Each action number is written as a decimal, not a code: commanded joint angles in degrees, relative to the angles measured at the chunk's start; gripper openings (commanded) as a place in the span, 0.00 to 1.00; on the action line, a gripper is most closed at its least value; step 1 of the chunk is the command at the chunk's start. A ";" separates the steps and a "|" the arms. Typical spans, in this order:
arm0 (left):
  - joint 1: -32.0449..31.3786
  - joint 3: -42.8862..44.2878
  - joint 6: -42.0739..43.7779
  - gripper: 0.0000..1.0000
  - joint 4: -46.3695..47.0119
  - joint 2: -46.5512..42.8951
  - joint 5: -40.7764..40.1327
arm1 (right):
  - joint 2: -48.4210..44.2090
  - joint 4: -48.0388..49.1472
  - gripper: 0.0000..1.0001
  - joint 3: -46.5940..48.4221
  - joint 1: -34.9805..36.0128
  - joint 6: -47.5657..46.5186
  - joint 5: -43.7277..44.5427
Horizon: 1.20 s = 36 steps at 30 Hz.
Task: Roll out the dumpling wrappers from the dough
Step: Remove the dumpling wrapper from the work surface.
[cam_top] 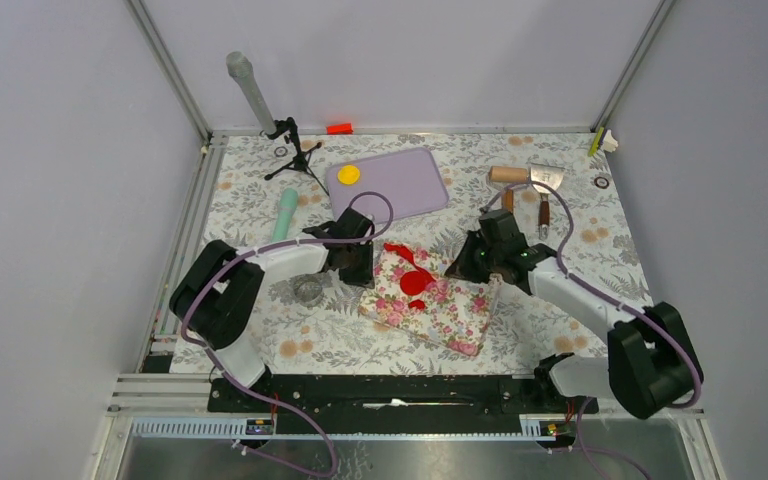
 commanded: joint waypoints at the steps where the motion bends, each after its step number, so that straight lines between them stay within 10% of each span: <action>1: -0.23 -3.27 -1.43 0.11 1.18 -3.61 2.75 | 4.64 7.80 0.00 4.02 4.28 3.36 -1.27; 36: -1.81 -9.98 -4.01 0.02 3.17 -6.90 6.34 | 33.06 9.54 0.00 19.83 14.05 2.33 3.63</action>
